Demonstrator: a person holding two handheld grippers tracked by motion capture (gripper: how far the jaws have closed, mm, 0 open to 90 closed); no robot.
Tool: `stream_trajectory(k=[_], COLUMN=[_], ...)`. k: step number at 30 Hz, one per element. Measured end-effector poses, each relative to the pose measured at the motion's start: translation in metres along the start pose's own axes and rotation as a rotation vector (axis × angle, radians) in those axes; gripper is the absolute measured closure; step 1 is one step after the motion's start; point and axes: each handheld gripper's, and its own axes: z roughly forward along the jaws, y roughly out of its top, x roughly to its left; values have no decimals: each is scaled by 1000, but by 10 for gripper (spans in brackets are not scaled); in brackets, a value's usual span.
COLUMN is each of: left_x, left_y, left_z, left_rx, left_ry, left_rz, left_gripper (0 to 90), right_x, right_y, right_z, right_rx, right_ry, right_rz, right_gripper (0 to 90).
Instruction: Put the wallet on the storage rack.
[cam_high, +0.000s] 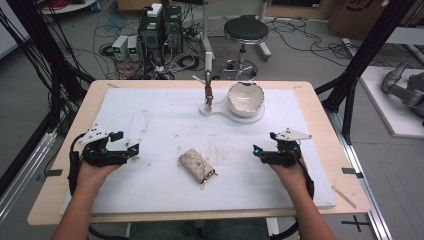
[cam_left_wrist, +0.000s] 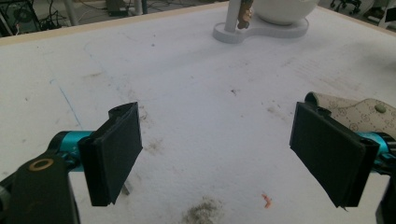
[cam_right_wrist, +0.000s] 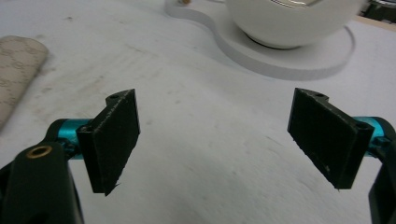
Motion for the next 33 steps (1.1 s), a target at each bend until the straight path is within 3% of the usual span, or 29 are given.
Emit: stream_trajectory(k=[5,12,13,14,15,16,24,33], left_x=[-1,4,4,4,4,4,4,4], left_y=[-2,-5,-5,-5,-5,-5,-6,-8], left_z=[-1,-3,-3,-4,-4,-3,-1,-1], left_rx=[17,22,22,26,26,28,36,42], left_ry=[11,28,28,30,30,31,28,40], left_rz=[23,8,8,9,9,9,11,3], left_gripper=[168,168,168,168,168,168,168,169], right_x=[23,59,59,69,69,80,105,129], right_y=[11,23,23,26,26,28,32,33], right_z=[9,23,23,26,26,29,41,56], right_rx=[10,19,19,21,21,30,47,85], right_ry=[43,119,119,142,142,165,221,245], right_rz=[-36,-66,-66,-80,-80,-84,-92,-96], right_gripper=[172,171,171,171,171,171,171,171])
